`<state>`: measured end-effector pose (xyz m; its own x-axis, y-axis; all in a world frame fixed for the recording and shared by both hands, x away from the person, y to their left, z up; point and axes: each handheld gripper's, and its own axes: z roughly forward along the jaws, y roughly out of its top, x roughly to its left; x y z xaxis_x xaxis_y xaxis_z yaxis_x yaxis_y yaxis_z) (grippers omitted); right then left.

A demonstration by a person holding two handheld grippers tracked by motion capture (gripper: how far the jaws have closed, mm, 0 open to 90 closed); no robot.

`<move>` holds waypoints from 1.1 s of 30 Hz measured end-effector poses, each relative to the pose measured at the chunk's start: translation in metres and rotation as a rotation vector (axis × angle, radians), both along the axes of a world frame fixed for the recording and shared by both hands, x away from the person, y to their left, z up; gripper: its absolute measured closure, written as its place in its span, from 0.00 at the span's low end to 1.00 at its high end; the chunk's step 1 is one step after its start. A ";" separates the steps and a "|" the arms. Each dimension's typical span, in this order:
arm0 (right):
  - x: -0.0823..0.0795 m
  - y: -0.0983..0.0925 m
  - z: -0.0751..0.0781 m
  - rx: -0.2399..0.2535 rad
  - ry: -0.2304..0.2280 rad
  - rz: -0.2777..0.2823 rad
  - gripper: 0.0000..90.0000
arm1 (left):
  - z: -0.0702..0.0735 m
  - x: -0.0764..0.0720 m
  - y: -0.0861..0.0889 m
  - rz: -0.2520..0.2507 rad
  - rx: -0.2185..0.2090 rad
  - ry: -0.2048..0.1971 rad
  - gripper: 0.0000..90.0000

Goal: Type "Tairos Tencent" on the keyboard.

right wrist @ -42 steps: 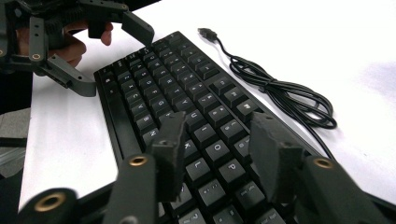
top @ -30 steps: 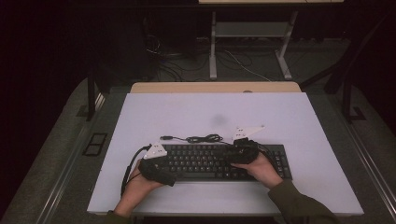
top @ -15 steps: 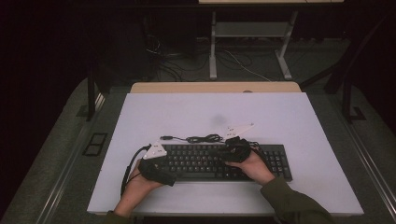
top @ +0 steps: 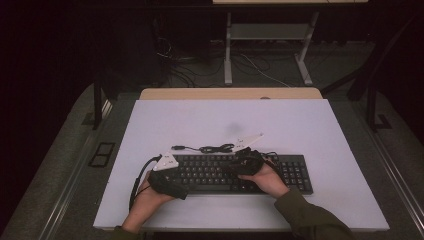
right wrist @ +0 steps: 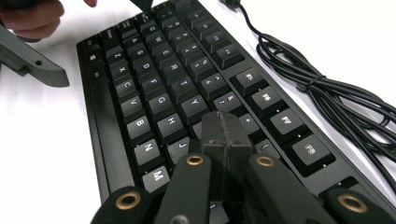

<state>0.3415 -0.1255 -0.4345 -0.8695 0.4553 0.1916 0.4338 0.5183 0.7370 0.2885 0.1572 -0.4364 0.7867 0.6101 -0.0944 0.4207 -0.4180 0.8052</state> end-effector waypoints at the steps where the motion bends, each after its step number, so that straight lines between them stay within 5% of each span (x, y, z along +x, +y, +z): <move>1: 0.000 0.000 0.000 -0.004 0.001 -0.003 0.99 | 0.000 0.000 0.000 0.000 0.000 0.000 0.00; 15: 0.000 0.000 -0.002 -0.020 0.012 -0.008 0.99 | 0.000 0.000 0.000 -0.001 0.001 -0.001 0.00; 33: 0.001 -0.008 0.005 0.031 0.002 -0.018 0.93 | 0.000 0.000 0.000 -0.002 0.000 -0.002 0.00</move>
<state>0.3425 -0.1338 -0.4296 -0.8607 0.4648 0.2075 0.4443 0.4871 0.7519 0.2884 0.1571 -0.4364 0.7882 0.6084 -0.0927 0.4182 -0.4191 0.8059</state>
